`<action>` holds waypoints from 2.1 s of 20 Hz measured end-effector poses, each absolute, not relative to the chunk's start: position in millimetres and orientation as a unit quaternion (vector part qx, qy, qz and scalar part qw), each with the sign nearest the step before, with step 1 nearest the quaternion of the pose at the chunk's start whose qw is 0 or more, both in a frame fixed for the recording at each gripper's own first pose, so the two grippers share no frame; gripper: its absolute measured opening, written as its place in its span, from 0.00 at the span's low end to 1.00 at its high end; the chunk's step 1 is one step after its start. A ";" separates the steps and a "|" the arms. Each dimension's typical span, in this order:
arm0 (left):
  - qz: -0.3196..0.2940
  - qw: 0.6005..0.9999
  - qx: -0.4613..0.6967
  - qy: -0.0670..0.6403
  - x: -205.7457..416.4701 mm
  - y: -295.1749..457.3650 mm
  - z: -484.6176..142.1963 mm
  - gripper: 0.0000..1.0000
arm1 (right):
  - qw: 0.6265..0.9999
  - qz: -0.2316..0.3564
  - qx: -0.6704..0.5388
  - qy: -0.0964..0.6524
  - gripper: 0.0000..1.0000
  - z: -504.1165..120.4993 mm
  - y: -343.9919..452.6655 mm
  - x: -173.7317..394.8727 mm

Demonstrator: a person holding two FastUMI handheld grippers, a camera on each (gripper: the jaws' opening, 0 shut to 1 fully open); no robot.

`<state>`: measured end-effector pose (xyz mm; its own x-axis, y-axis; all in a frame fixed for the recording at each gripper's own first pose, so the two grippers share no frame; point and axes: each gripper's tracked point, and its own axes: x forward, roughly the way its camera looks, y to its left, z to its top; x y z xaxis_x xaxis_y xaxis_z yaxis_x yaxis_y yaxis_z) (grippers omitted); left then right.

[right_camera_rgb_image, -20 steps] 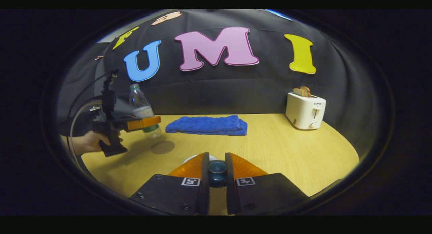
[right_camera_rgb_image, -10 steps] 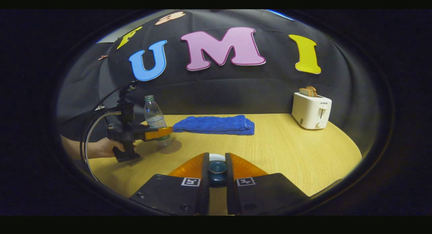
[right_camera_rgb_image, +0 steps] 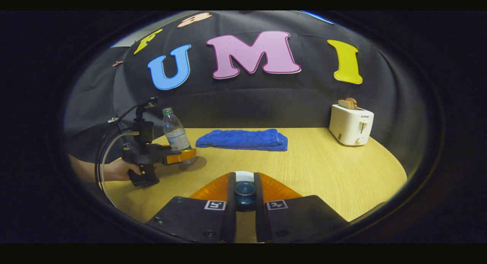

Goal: Open the teacup lid with one hand, grasp the water bottle and pour water into the teacup with the other hand; after pouring, place the water bottle on the coaster and then close the teacup lid.

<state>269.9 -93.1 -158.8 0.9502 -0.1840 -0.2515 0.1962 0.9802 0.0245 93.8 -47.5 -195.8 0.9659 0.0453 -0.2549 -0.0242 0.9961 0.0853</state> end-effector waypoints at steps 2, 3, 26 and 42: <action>-0.098 0.983 0.026 0.152 258.0 -91.7 -167.6 0.97 | 0.991 0.017 0.042 0.128 0.19 -194.3 -47.5 94.6; -0.098 0.981 0.021 0.168 249.9 -90.8 -172.1 0.97 | 0.991 0.017 0.043 0.126 0.24 -192.3 -48.6 95.0; 0.013 0.992 -0.037 0.118 62.6 -35.2 -107.4 0.96 | 0.996 0.018 0.020 0.088 0.24 -209.7 -34.5 151.0; 0.024 0.993 -0.039 0.111 52.1 -43.4 -106.0 0.96 | 0.997 0.020 0.003 0.080 0.34 -234.6 -25.5 156.9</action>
